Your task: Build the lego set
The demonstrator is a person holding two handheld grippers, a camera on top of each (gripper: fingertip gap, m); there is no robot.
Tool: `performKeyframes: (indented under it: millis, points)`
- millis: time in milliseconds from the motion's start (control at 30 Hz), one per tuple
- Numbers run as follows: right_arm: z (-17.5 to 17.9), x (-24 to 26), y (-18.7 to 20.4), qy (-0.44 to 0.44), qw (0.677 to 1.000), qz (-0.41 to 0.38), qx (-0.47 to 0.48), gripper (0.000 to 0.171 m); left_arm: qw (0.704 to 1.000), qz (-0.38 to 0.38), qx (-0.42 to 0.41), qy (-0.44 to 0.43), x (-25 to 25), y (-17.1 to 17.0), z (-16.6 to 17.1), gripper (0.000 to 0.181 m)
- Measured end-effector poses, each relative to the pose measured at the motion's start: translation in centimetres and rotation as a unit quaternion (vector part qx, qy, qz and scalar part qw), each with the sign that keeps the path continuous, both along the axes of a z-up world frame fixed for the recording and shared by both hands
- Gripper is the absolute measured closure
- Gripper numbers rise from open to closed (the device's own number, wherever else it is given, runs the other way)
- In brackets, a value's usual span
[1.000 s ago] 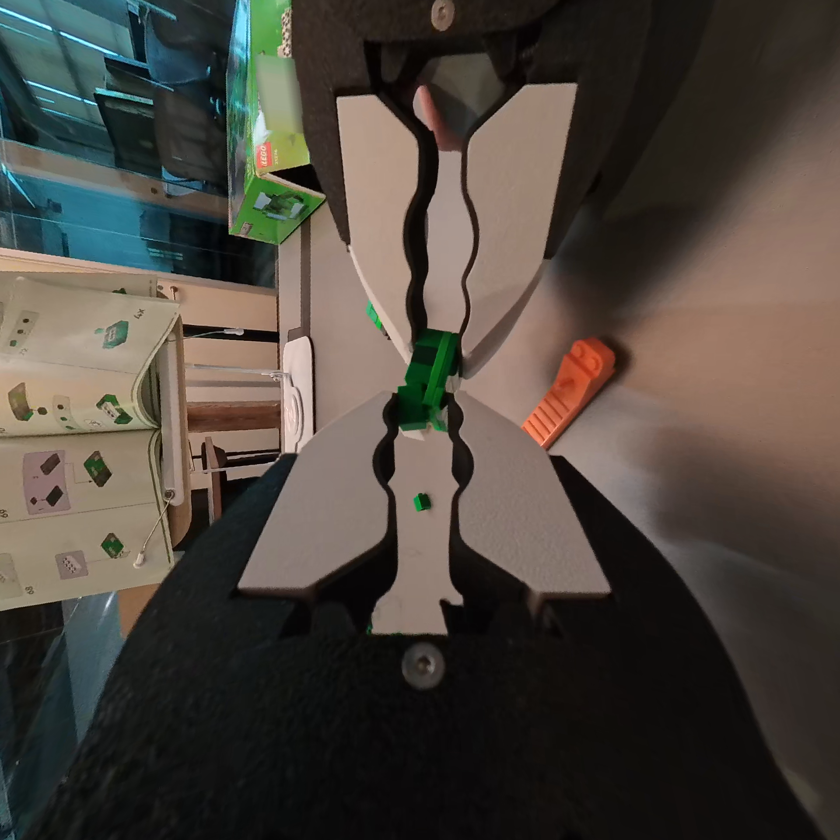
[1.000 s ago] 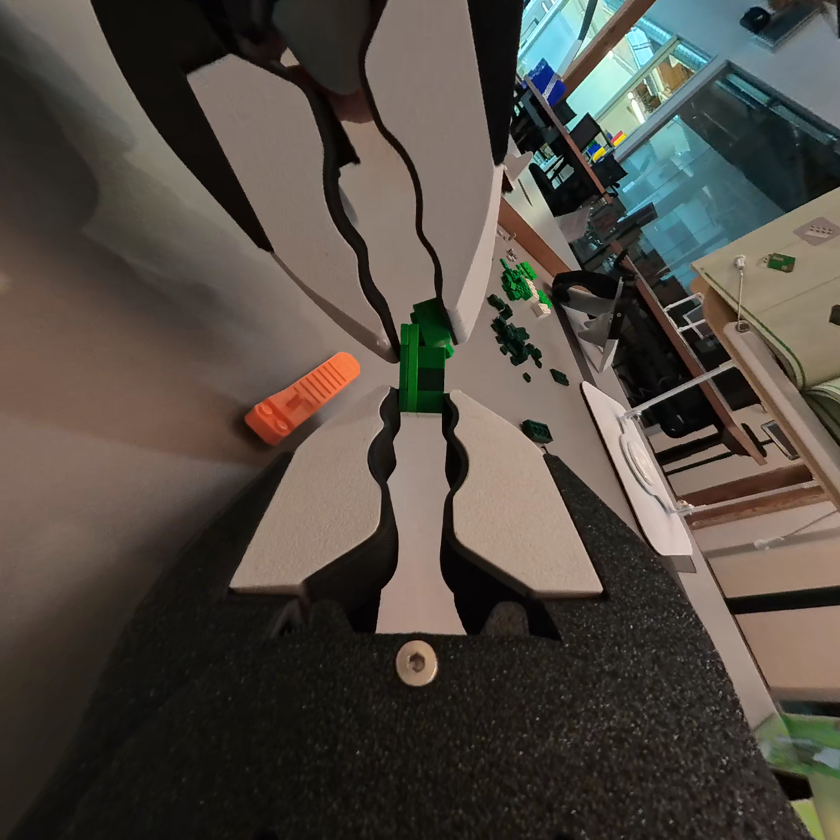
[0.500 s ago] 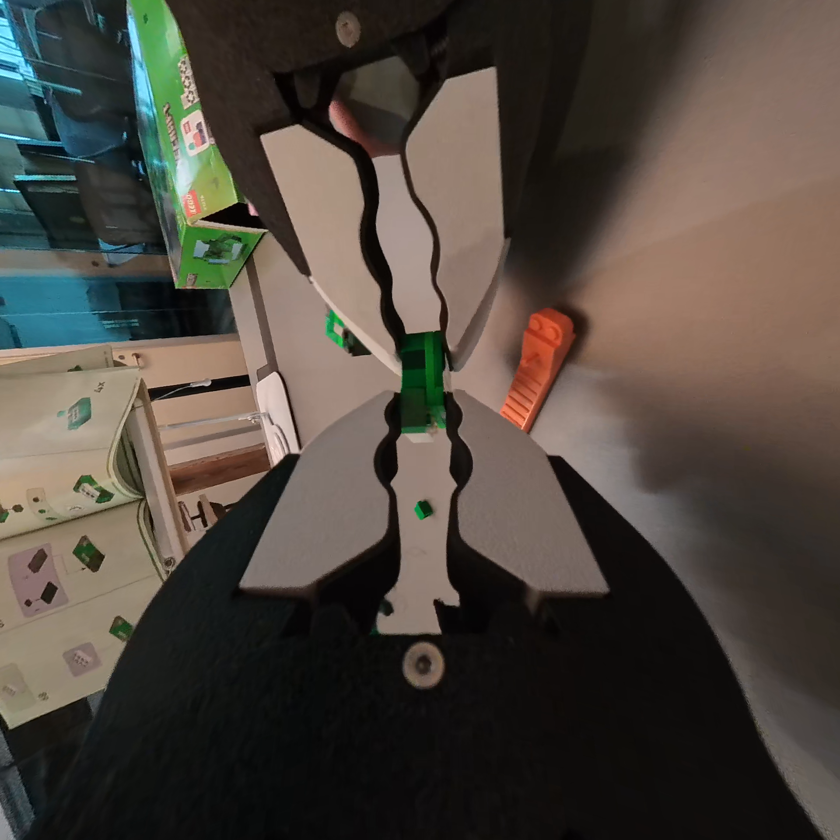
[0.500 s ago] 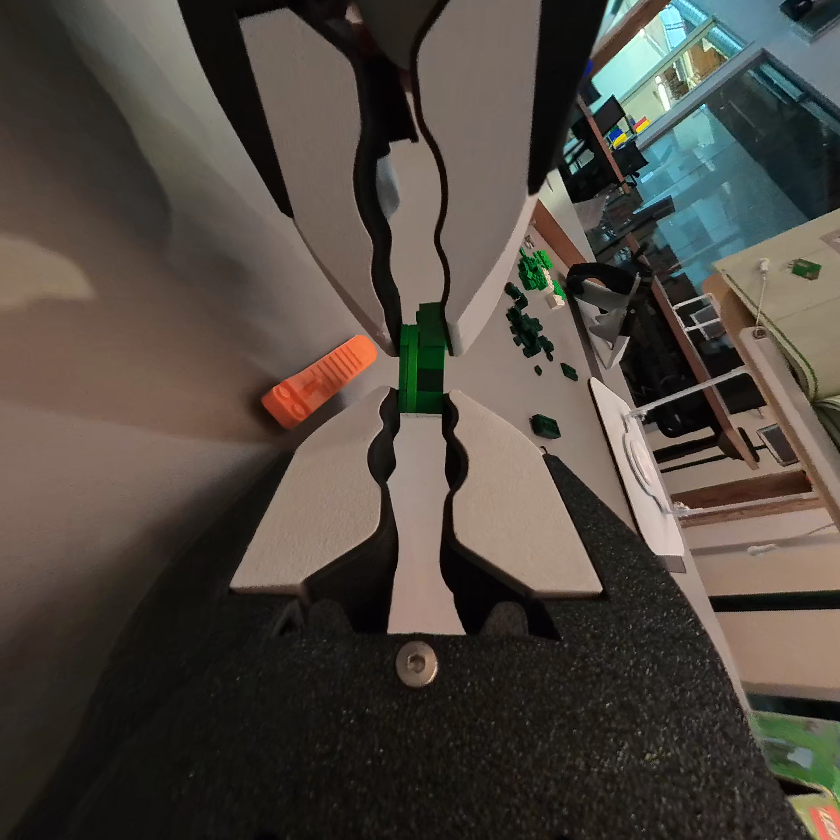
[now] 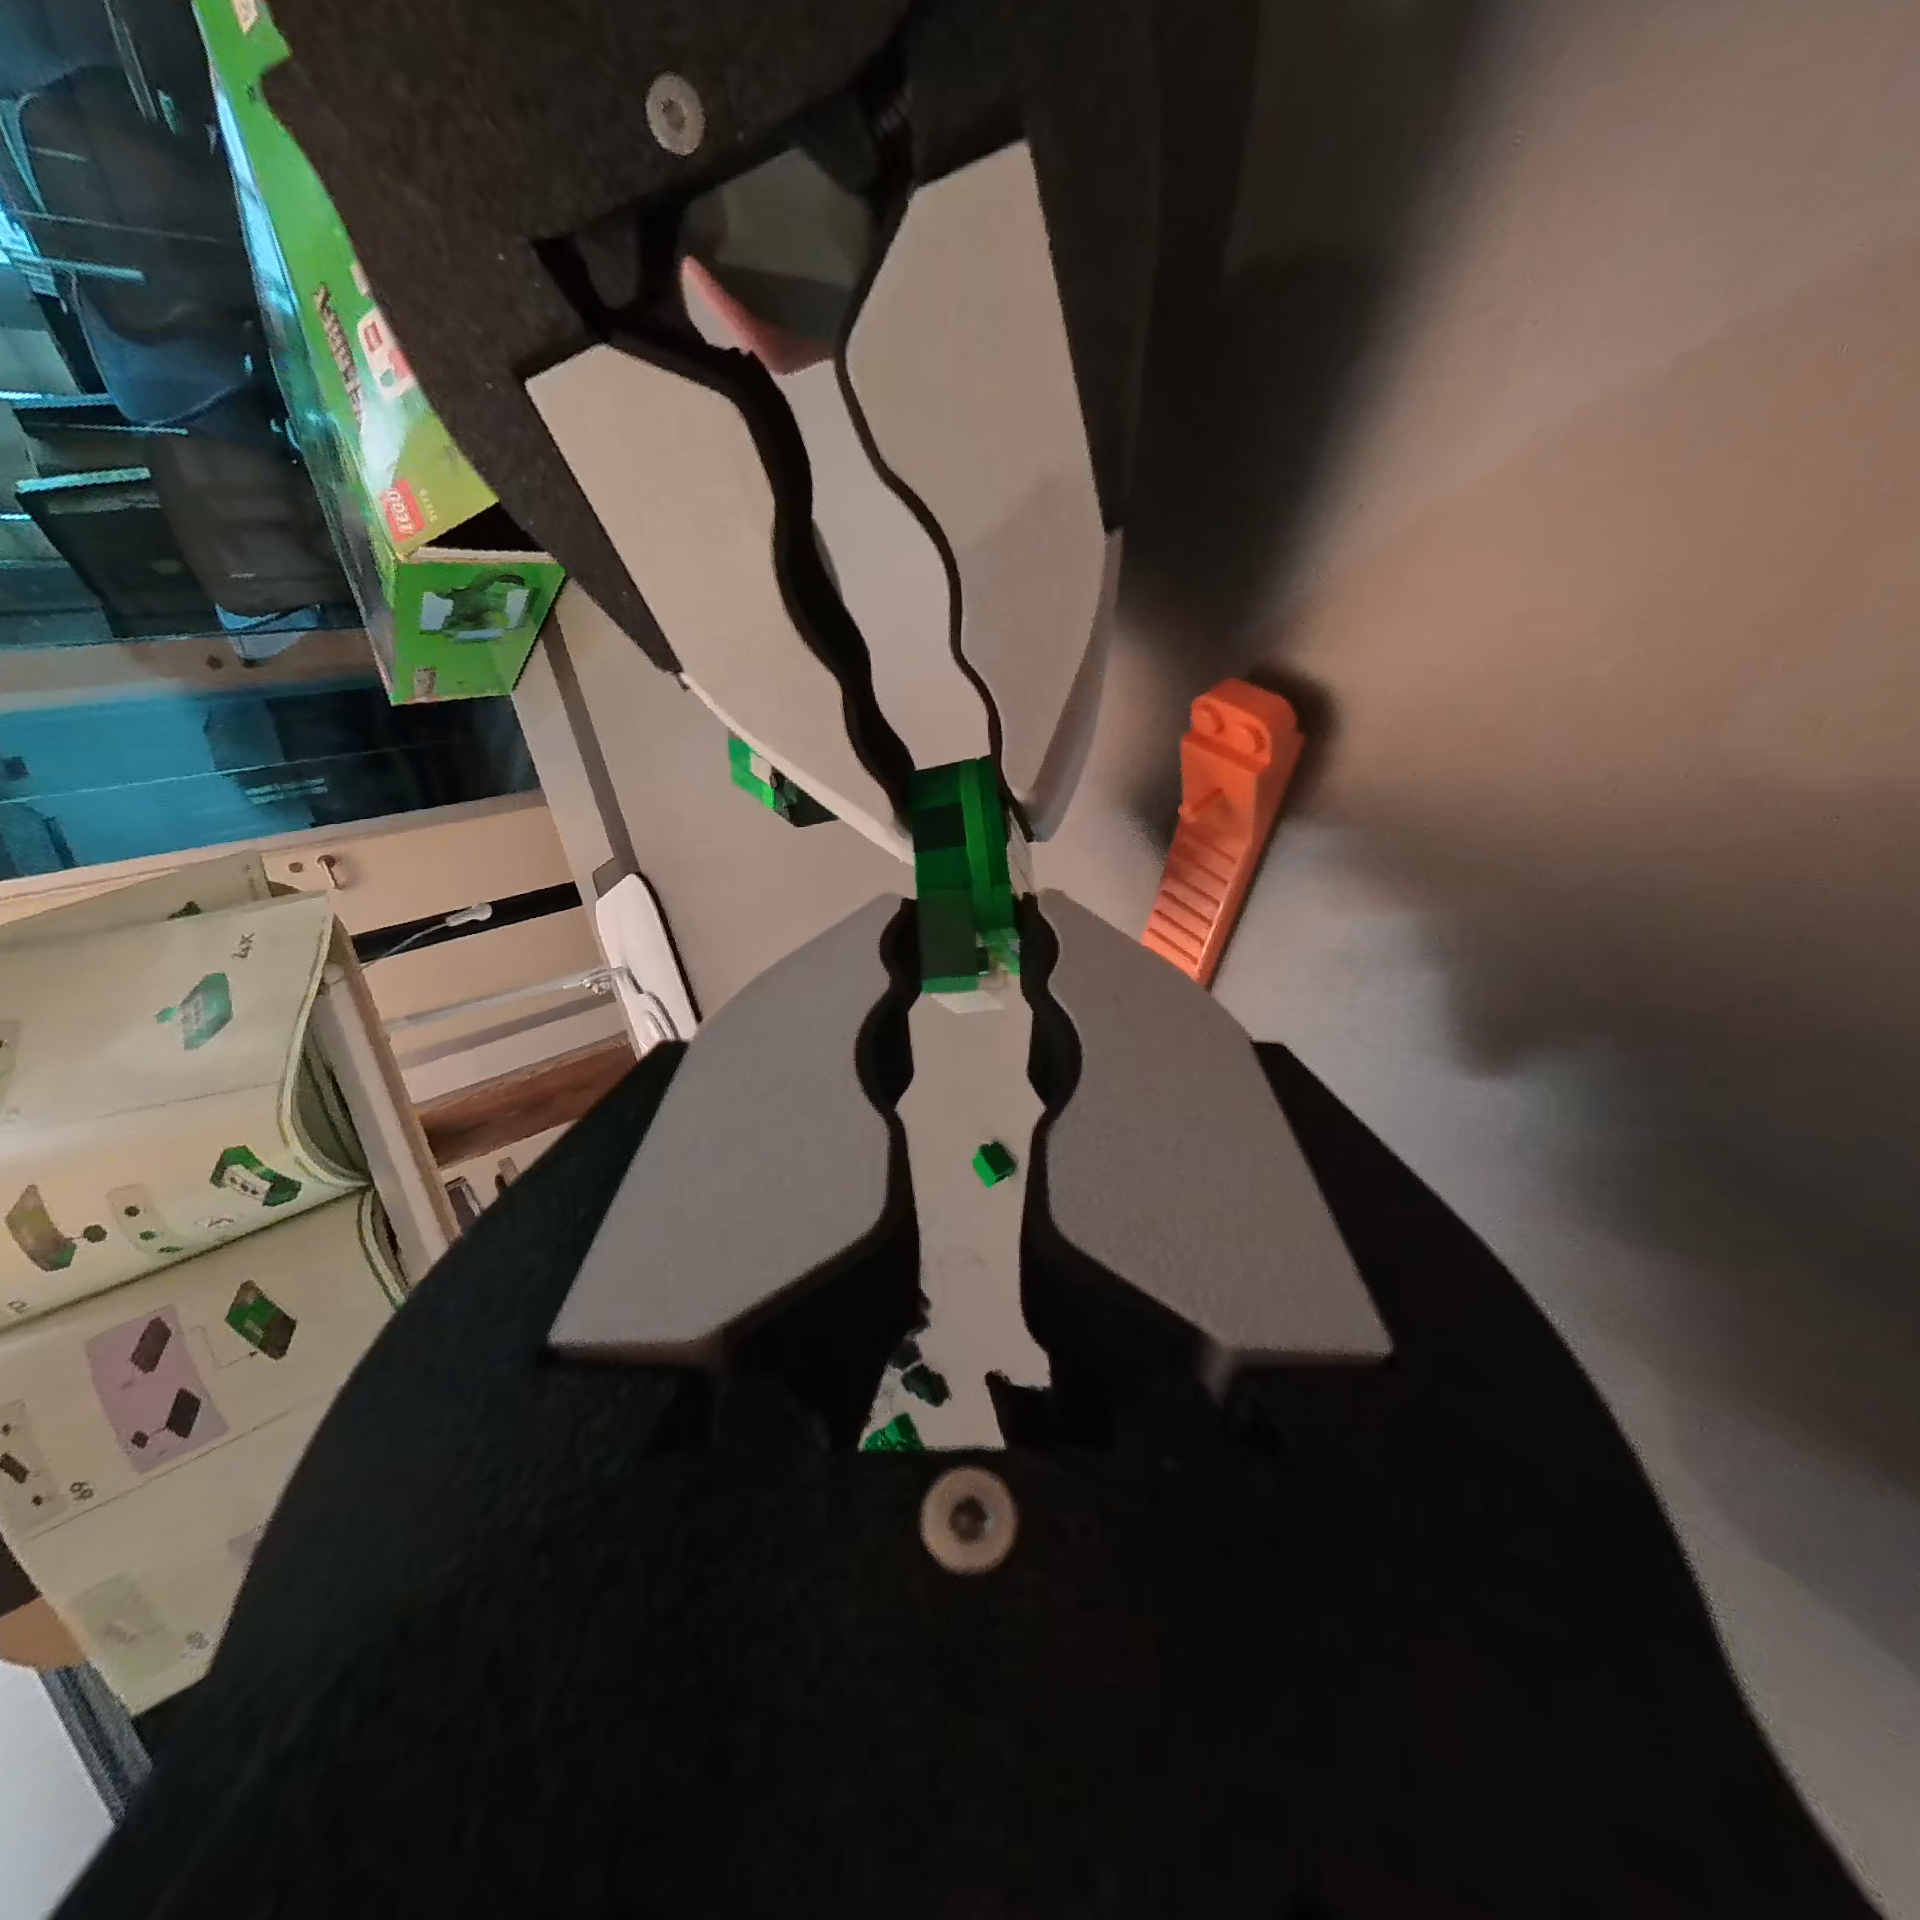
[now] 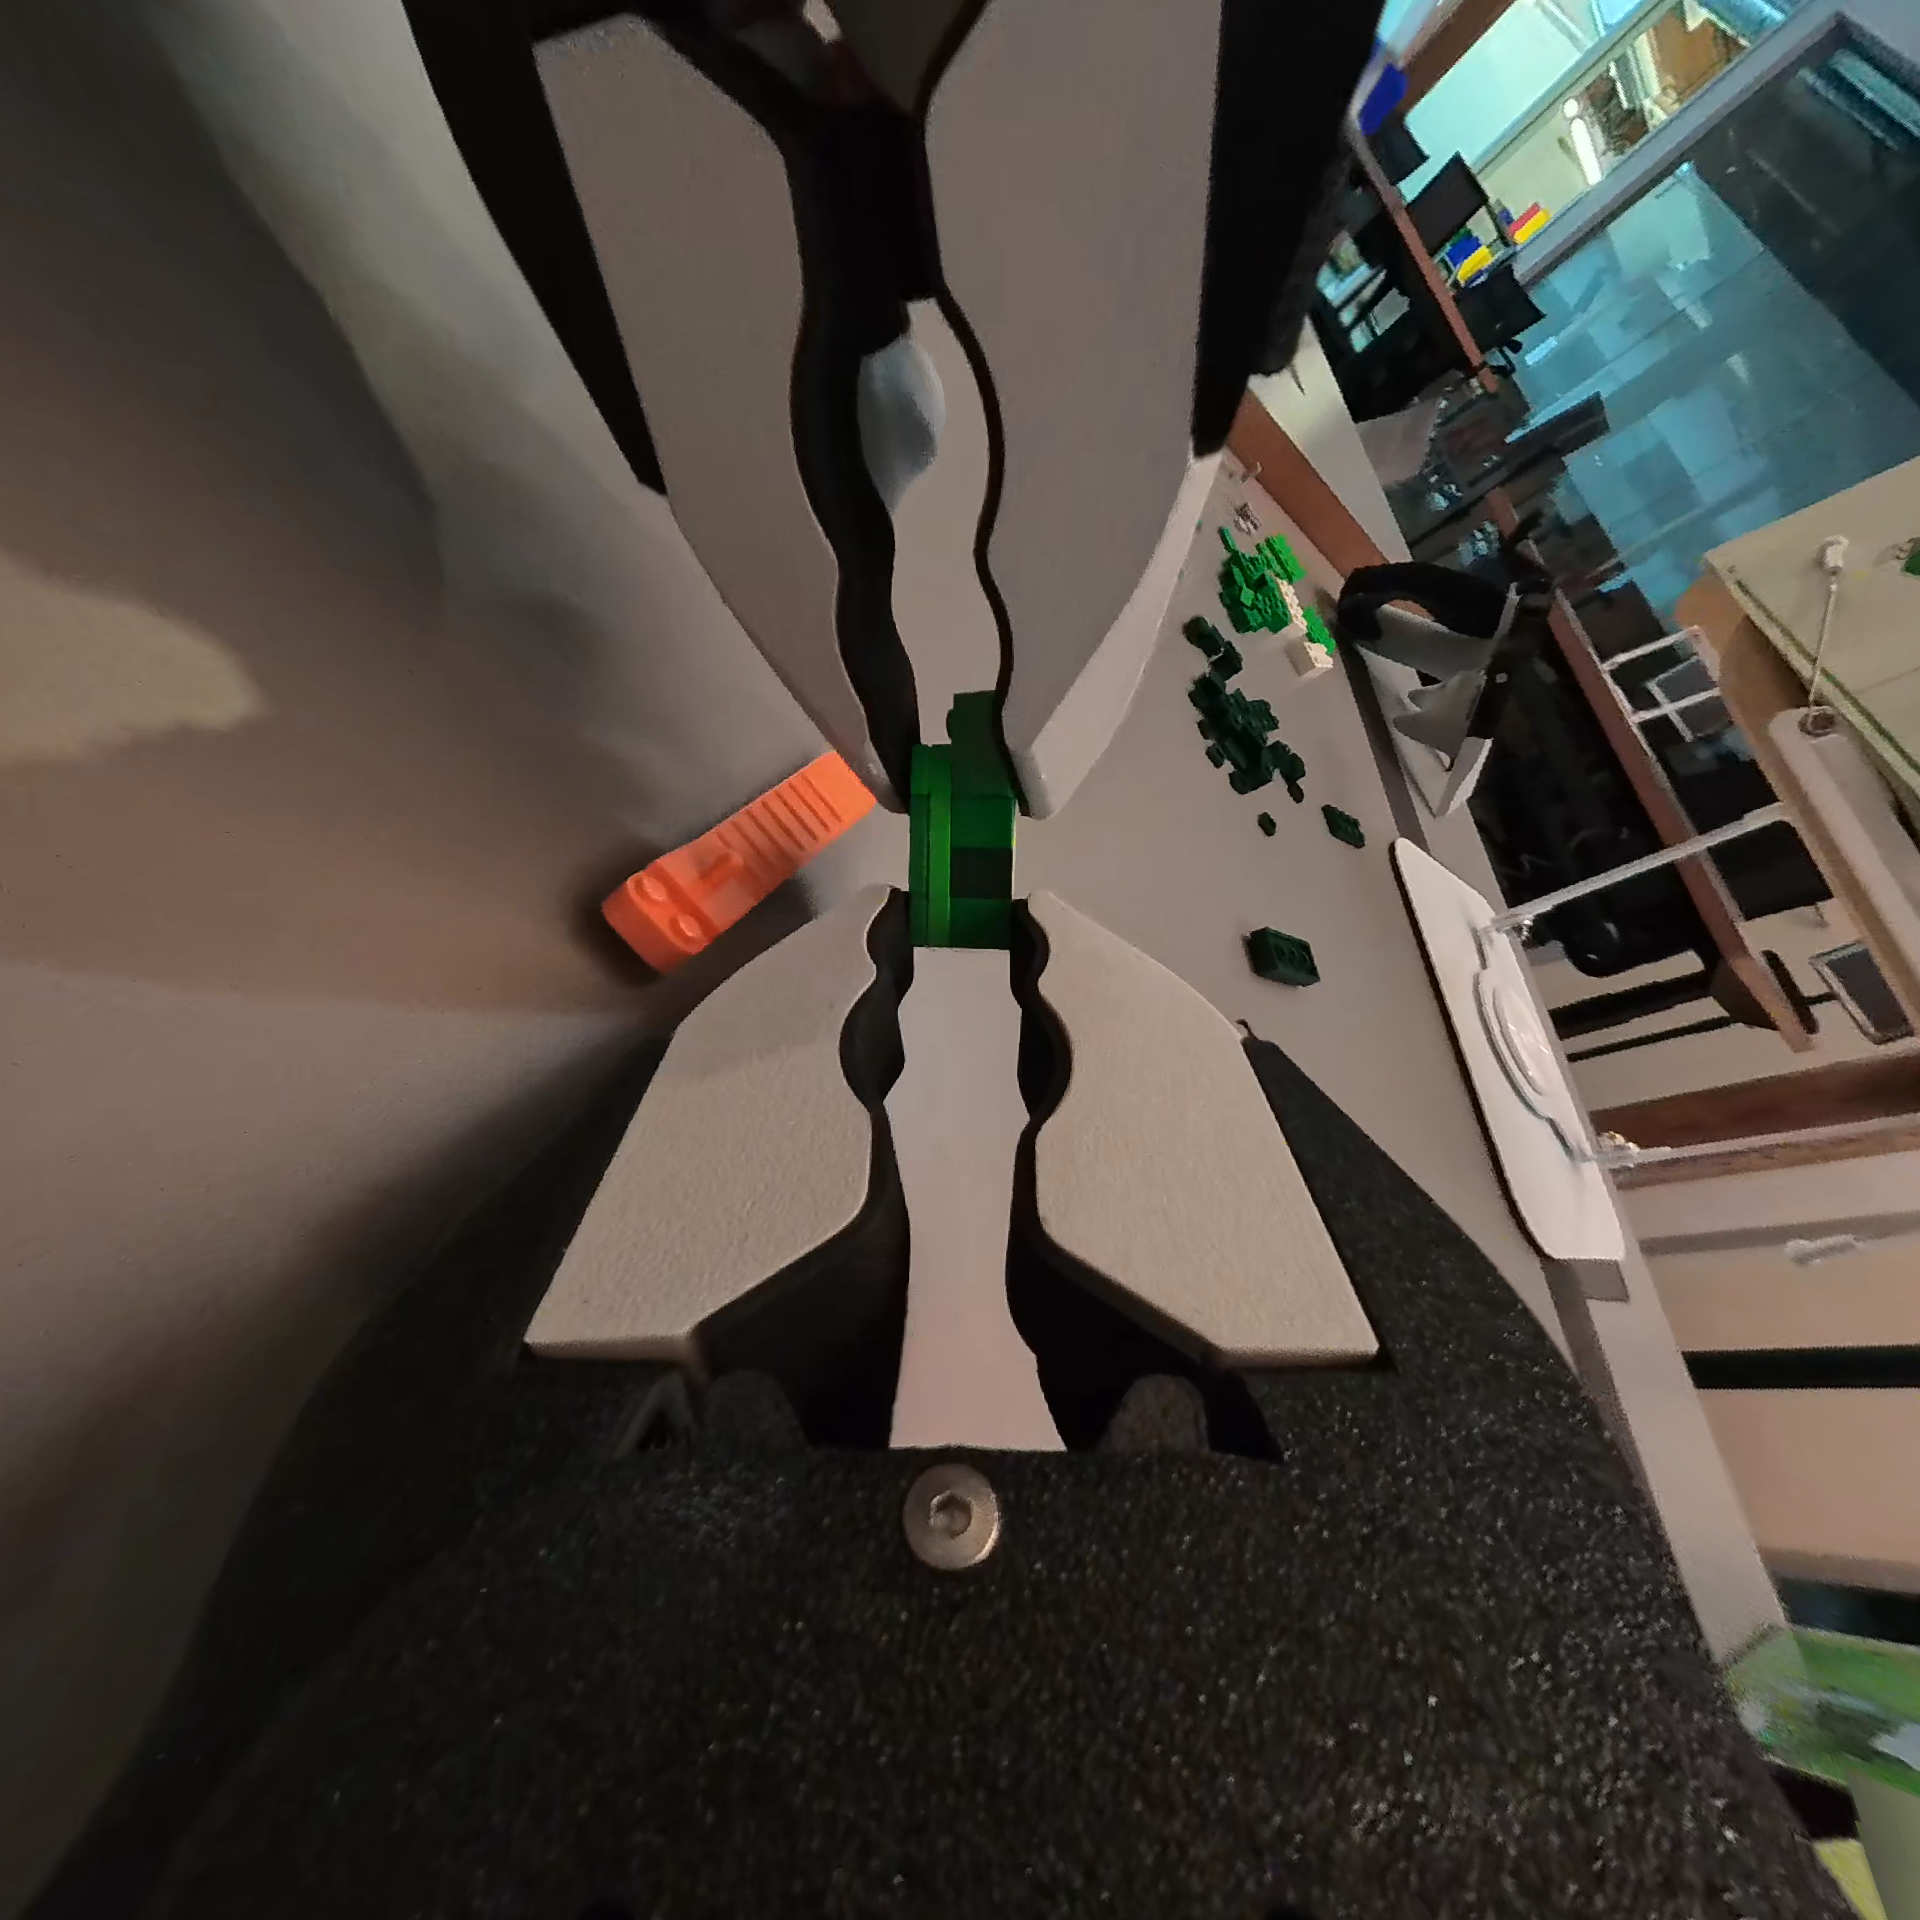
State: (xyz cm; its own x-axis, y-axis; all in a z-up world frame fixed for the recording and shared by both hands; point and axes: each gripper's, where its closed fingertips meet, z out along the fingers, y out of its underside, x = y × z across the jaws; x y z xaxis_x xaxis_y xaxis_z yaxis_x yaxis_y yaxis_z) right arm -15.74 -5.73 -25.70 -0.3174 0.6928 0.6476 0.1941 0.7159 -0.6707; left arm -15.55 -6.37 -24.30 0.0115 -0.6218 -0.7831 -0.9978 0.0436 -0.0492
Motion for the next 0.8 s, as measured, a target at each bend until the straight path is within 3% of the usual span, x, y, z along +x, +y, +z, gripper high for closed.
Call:
performKeyframes:
  millis: [233,800]
  points:
    - [0.0,0.1,-0.2,-0.008,1.0,0.01,-0.018,0.153,1.0,-0.011,-0.003,-0.005,0.1,-0.1,0.0,0.162]
    - [0.8,-0.1,0.0,0.015,1.0,0.002,-0.021,0.154,0.993,0.056,0.001,-0.104,-0.1,0.8,0.1,0.158]
